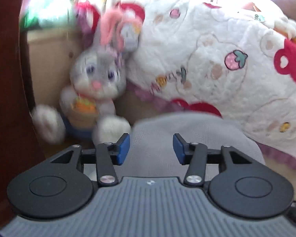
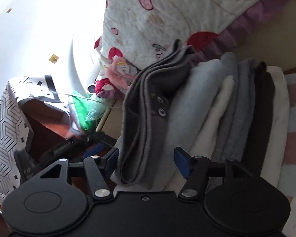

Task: Fold clothes
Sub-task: 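Lower the garment onto the folded clothes stack with both grippers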

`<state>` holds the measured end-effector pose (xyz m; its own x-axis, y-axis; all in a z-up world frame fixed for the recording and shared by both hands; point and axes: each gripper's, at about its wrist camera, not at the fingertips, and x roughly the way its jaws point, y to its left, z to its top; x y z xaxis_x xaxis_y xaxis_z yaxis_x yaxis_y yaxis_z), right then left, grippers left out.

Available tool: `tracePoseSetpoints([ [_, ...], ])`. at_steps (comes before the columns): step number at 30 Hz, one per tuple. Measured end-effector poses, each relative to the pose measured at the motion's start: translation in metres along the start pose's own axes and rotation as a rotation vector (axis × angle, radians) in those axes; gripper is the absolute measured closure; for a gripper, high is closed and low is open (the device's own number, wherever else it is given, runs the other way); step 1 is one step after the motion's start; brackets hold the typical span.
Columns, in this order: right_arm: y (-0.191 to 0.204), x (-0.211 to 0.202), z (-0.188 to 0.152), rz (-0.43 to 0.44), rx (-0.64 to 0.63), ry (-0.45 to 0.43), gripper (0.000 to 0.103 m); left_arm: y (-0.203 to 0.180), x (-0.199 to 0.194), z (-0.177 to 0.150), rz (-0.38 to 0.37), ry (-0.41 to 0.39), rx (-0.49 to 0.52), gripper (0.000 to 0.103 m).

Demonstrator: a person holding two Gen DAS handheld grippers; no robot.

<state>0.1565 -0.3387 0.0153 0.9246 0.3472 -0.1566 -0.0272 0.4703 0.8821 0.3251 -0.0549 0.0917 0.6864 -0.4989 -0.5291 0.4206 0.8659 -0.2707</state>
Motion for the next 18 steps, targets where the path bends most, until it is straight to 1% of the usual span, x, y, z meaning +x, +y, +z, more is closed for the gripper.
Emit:
tracePoseSetpoints([
  [1, 0.001, 0.000, -0.001, 0.008, 0.012, -0.011, 0.036, 0.007, 0.000, -0.005, -0.017, 0.015, -0.018, 0.055],
  [3, 0.006, 0.001, 0.000, 0.019, 0.011, -0.027, 0.043, 0.019, 0.001, -0.018, -0.027, 0.026, -0.056, 0.047],
  [4, 0.009, 0.001, 0.001, 0.017, -0.002, -0.030, 0.044, 0.025, 0.002, -0.025, -0.023, 0.031, -0.083, 0.042],
  [6, 0.016, -0.001, 0.003, -0.007, -0.068, -0.017, 0.053, 0.037, 0.002, -0.036, -0.034, 0.035, -0.158, 0.040],
  [7, 0.018, -0.001, 0.004, -0.010, -0.089, -0.011, 0.054, 0.043, 0.002, -0.041, -0.046, 0.034, -0.204, 0.038],
  [8, 0.017, -0.002, 0.004, -0.006, -0.094, -0.014, 0.055, 0.050, 0.002, -0.046, -0.060, 0.034, -0.251, 0.033],
  [10, 0.013, -0.005, 0.004, 0.004, -0.102, -0.021, 0.056, 0.058, 0.006, -0.052, -0.108, 0.028, -0.327, 0.030],
  [12, 0.004, -0.005, 0.002, 0.012, -0.091, -0.032, 0.056, 0.065, 0.010, -0.058, -0.164, 0.017, -0.399, 0.023],
  [13, 0.000, -0.002, 0.000, 0.017, -0.084, -0.037, 0.056, 0.068, 0.014, -0.062, -0.197, 0.013, -0.427, 0.015],
  [14, -0.004, 0.000, -0.003, 0.026, -0.077, -0.046, 0.057, 0.069, 0.019, -0.065, -0.228, 0.017, -0.440, 0.015],
  [15, -0.008, 0.001, -0.006, 0.030, -0.070, -0.056, 0.069, 0.068, 0.025, -0.068, -0.251, 0.028, -0.444, 0.017],
  [16, -0.009, 0.002, -0.009, 0.035, -0.061, -0.065, 0.073, 0.065, 0.029, -0.070, -0.261, 0.031, -0.430, 0.037],
  [17, -0.008, 0.000, -0.010, 0.057, -0.052, -0.070, 0.082, 0.058, 0.030, -0.067, -0.242, 0.027, -0.386, 0.058],
  [18, -0.009, -0.001, -0.010, 0.099, -0.018, -0.068, 0.084, 0.050, 0.029, -0.062, -0.206, 0.022, -0.329, 0.064],
])
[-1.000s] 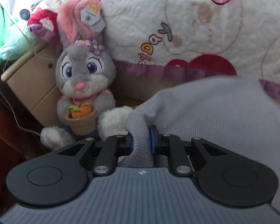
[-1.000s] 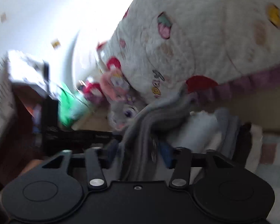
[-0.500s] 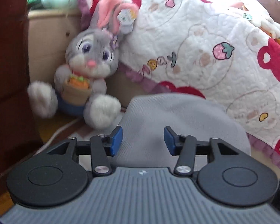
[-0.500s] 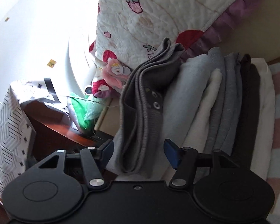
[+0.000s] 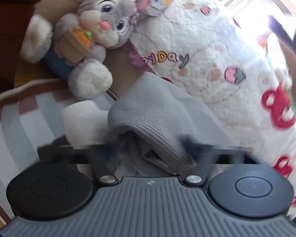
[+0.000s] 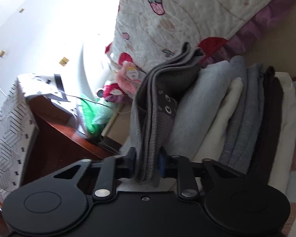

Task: Fold clothes
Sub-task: 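Lower the garment onto the folded clothes stack with both grippers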

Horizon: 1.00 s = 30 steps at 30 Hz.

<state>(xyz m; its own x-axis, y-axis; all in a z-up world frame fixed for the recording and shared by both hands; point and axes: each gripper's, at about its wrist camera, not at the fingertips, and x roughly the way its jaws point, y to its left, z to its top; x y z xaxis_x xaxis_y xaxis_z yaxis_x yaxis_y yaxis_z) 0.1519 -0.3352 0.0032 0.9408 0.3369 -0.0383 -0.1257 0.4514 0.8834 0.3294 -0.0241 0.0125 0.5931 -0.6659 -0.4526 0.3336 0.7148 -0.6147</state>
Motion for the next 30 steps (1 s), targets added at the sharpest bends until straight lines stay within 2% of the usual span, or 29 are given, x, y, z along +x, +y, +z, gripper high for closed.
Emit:
tracePoseSetpoints([
  [1, -0.004, -0.001, 0.002, 0.078, 0.093, 0.017, 0.084, -0.011, -0.003, 0.003, 0.030, -0.016, 0.048, 0.076],
  [2, -0.008, -0.001, 0.004, 0.149, 0.188, 0.040, 0.085, -0.022, -0.009, 0.007, 0.054, -0.043, 0.088, 0.077],
  [4, -0.007, -0.004, 0.005, 0.225, 0.291, 0.063, 0.085, -0.047, -0.025, 0.015, 0.097, -0.116, 0.167, 0.077],
  [5, -0.003, -0.003, 0.004, 0.229, 0.303, 0.081, 0.085, -0.058, -0.031, 0.020, 0.120, -0.141, 0.199, 0.076],
  [7, 0.000, 0.002, 0.000, 0.223, 0.359, 0.136, 0.085, -0.067, -0.025, 0.027, 0.223, -0.080, 0.231, 0.072],
  [8, 0.001, 0.006, -0.003, 0.187, 0.356, 0.169, 0.085, -0.071, -0.019, 0.030, 0.282, -0.036, 0.244, 0.064],
  [10, 0.002, 0.013, -0.009, 0.096, 0.306, 0.233, 0.085, -0.070, -0.005, 0.029, 0.429, 0.073, 0.243, 0.062],
  [12, 0.002, 0.017, -0.011, 0.055, 0.261, 0.293, 0.082, -0.073, -0.005, 0.019, 0.511, 0.078, 0.285, 0.062],
  [13, 0.002, 0.017, -0.010, 0.048, 0.239, 0.324, 0.081, -0.077, -0.009, 0.013, 0.545, 0.052, 0.326, 0.057],
  [14, 0.004, 0.015, -0.006, 0.043, 0.204, 0.357, 0.078, -0.084, -0.014, 0.006, 0.585, 0.012, 0.391, 0.046],
  [15, 0.005, 0.012, 0.000, 0.039, 0.163, 0.385, 0.071, -0.094, -0.019, -0.003, 0.634, -0.031, 0.487, 0.038],
  [16, 0.007, 0.006, 0.005, 0.030, 0.126, 0.396, 0.064, -0.105, -0.023, -0.011, 0.673, -0.073, 0.593, 0.021],
  [17, 0.008, -0.005, 0.011, 0.012, 0.092, 0.356, 0.050, -0.115, -0.027, -0.019, 0.698, -0.112, 0.688, 0.016],
  [18, 0.009, -0.019, 0.019, -0.002, 0.059, 0.282, 0.043, -0.124, -0.031, -0.025, 0.708, -0.150, 0.767, 0.016],
  [19, 0.009, -0.032, 0.027, -0.007, 0.033, 0.203, 0.041, -0.132, -0.035, -0.028, 0.689, -0.185, 0.820, 0.016],
  [21, 0.002, -0.049, 0.038, 0.011, 0.033, 0.078, 0.040, -0.143, -0.043, -0.025, 0.573, -0.217, 0.837, 0.016],
  [22, -0.005, -0.050, 0.040, 0.019, 0.057, 0.040, 0.040, -0.146, -0.045, -0.020, 0.477, -0.214, 0.797, 0.016],
  [25, -0.013, -0.048, 0.033, -0.012, 0.072, -0.044, 0.040, -0.142, -0.035, 0.005, 0.198, -0.151, 0.567, 0.016],
  [26, -0.012, -0.044, 0.032, -0.034, 0.056, -0.045, 0.041, -0.142, -0.025, 0.011, 0.151, -0.124, 0.520, 0.016],
  [28, -0.011, -0.042, 0.030, -0.036, 0.029, -0.064, 0.042, -0.143, 0.001, 0.020, 0.131, -0.067, 0.493, 0.020],
  [29, -0.010, -0.043, 0.030, -0.027, 0.016, -0.076, 0.042, -0.143, 0.016, 0.023, 0.124, -0.016, 0.493, 0.026],
  [30, -0.009, -0.044, 0.029, -0.018, 0.004, -0.089, 0.042, -0.140, 0.033, 0.022, 0.125, 0.086, 0.492, 0.033],
])
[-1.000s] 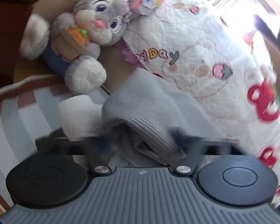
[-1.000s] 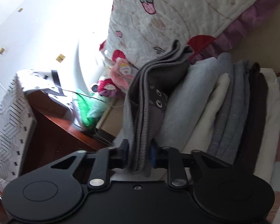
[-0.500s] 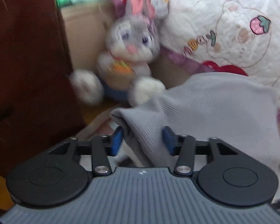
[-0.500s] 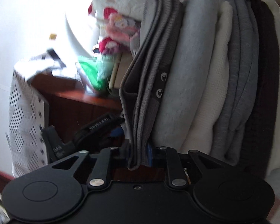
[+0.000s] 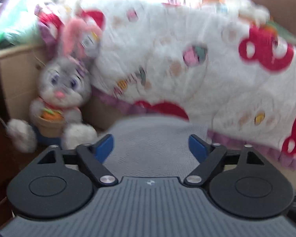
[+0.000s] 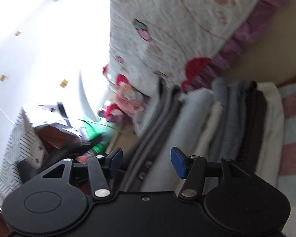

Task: Fold clothes
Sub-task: 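Lower the garment onto the folded clothes stack with both grippers, then open both grippers and release the garment on top of the stack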

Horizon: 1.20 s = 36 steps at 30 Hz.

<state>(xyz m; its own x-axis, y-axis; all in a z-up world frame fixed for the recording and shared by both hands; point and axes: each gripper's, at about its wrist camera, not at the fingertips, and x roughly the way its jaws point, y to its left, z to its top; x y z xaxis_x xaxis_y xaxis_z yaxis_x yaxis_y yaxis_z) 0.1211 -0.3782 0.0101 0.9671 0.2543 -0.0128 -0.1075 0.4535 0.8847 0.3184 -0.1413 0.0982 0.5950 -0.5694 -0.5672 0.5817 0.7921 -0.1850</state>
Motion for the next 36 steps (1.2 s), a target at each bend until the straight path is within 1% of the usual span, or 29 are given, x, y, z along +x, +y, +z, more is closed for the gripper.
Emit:
tracePoseSetpoints([
  [1, 0.001, -0.001, 0.000, 0.009, -0.012, -0.013, 0.042, 0.000, 0.017, -0.004, -0.023, 0.102, -0.019, 0.046],
  [2, 0.002, -0.002, 0.000, 0.014, -0.032, -0.025, 0.042, -0.003, 0.025, -0.012, -0.031, 0.134, -0.024, 0.046],
  [4, 0.001, -0.002, 0.003, -0.001, -0.065, -0.035, 0.042, -0.010, 0.024, -0.030, -0.025, 0.103, 0.006, 0.046],
  [6, 0.000, 0.002, 0.006, -0.005, -0.076, -0.037, 0.041, -0.013, 0.019, -0.042, -0.026, 0.069, 0.001, 0.046],
  [8, 0.002, 0.013, 0.012, -0.016, -0.104, -0.043, 0.040, -0.015, 0.014, -0.049, -0.023, 0.054, 0.005, 0.045],
  [9, 0.002, 0.021, 0.016, -0.037, -0.117, -0.041, 0.038, -0.013, 0.011, -0.052, -0.023, 0.045, -0.005, 0.045],
  [13, -0.013, 0.073, 0.037, -0.219, -0.155, 0.026, 0.038, -0.012, 0.002, -0.071, -0.037, 0.001, 0.022, 0.044],
  [14, -0.014, 0.081, 0.041, -0.224, -0.169, 0.034, 0.037, -0.012, 0.001, -0.075, -0.040, -0.010, 0.033, 0.044],
  [15, -0.009, 0.085, 0.045, -0.204, -0.200, 0.034, 0.058, -0.012, 0.001, -0.078, -0.043, -0.024, 0.038, 0.044],
  [16, -0.004, 0.090, 0.048, -0.184, -0.232, 0.034, 0.070, -0.011, -0.001, -0.081, -0.049, -0.041, 0.036, 0.044],
  [17, 0.004, 0.090, 0.050, -0.164, -0.277, 0.022, 0.073, -0.011, -0.002, -0.083, -0.055, -0.058, 0.034, 0.044],
  [18, 0.015, 0.082, 0.048, -0.155, -0.342, -0.012, 0.076, -0.010, -0.004, -0.086, -0.061, -0.075, 0.032, 0.044],
  [19, 0.025, 0.073, 0.042, -0.165, -0.401, -0.052, 0.077, -0.009, -0.004, -0.088, -0.082, -0.090, 0.030, 0.044],
  [20, 0.029, 0.066, 0.036, -0.193, -0.440, -0.091, 0.077, -0.008, -0.004, -0.090, -0.111, -0.099, 0.031, 0.043],
  [21, 0.024, 0.063, 0.030, -0.253, -0.445, -0.127, 0.077, -0.008, -0.004, -0.091, -0.127, -0.101, 0.040, 0.043],
  [22, 0.020, 0.061, 0.025, -0.312, -0.449, -0.162, 0.077, -0.011, -0.003, -0.092, -0.125, -0.094, 0.056, 0.043],
  [23, 0.011, 0.062, 0.021, -0.359, -0.437, -0.170, 0.076, -0.015, -0.001, -0.091, -0.104, -0.083, 0.078, 0.043],
  [24, -0.004, 0.067, 0.021, -0.367, -0.395, -0.141, 0.074, -0.019, 0.000, -0.090, -0.079, -0.073, 0.097, 0.043],
  [26, -0.023, 0.072, 0.022, -0.321, -0.315, -0.123, 0.073, -0.024, 0.001, -0.088, -0.041, -0.058, 0.121, 0.044],
  [28, -0.023, 0.069, 0.027, -0.315, -0.268, -0.126, 0.073, -0.023, -0.003, -0.087, -0.054, -0.051, 0.111, 0.043],
  [29, -0.020, 0.069, 0.029, -0.328, -0.275, -0.131, 0.072, -0.023, -0.007, -0.088, -0.061, -0.046, 0.105, 0.043],
  [31, -0.016, 0.072, 0.031, -0.368, -0.317, -0.149, 0.072, -0.024, -0.016, -0.092, -0.067, -0.033, 0.100, 0.043],
  [33, -0.016, 0.072, 0.033, -0.389, -0.311, -0.155, 0.074, -0.021, -0.030, -0.102, -0.083, -0.025, 0.084, 0.041],
  [34, -0.014, 0.072, 0.034, -0.397, -0.313, -0.157, 0.074, -0.018, -0.037, -0.109, -0.079, -0.022, 0.076, 0.041],
  [35, -0.008, 0.069, 0.034, -0.405, -0.331, -0.164, 0.074, -0.017, -0.044, -0.115, -0.058, -0.022, 0.073, 0.041],
  [36, 0.000, 0.063, 0.034, -0.423, -0.361, -0.182, 0.069, -0.017, -0.051, -0.120, -0.038, -0.020, 0.074, 0.041],
])
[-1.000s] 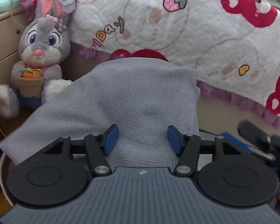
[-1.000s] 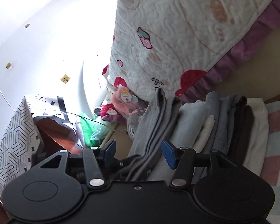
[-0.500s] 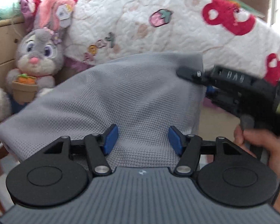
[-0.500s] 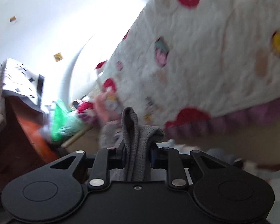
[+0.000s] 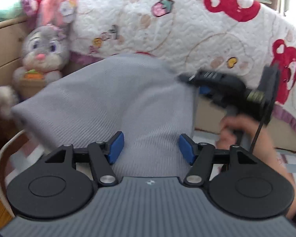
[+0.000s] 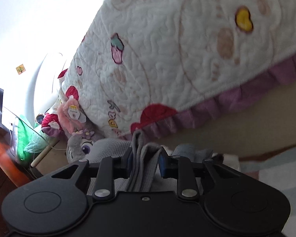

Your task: Fold clothes

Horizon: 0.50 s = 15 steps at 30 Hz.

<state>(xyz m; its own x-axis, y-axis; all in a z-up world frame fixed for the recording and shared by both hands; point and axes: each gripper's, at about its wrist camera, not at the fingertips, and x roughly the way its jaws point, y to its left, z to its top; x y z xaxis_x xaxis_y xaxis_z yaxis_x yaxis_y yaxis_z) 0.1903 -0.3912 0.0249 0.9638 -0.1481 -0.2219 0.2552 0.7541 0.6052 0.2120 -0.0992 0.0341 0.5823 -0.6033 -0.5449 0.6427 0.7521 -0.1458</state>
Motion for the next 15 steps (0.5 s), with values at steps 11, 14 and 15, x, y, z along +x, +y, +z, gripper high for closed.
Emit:
tracePoseSetpoints([
  [11, -0.009, -0.125, 0.008, -0.207, -0.094, 0.070, 0.047, -0.025, -0.053, -0.032, 0.246, 0.149, -0.120, 0.014],
  [14, 0.000, -0.160, -0.013, -0.106, -0.202, 0.172, 0.047, -0.047, -0.070, -0.040, 0.299, 0.172, -0.175, 0.008],
  [15, 0.003, -0.173, -0.019, -0.080, -0.234, 0.192, 0.046, -0.055, -0.076, -0.043, 0.310, 0.175, -0.178, 0.007],
])
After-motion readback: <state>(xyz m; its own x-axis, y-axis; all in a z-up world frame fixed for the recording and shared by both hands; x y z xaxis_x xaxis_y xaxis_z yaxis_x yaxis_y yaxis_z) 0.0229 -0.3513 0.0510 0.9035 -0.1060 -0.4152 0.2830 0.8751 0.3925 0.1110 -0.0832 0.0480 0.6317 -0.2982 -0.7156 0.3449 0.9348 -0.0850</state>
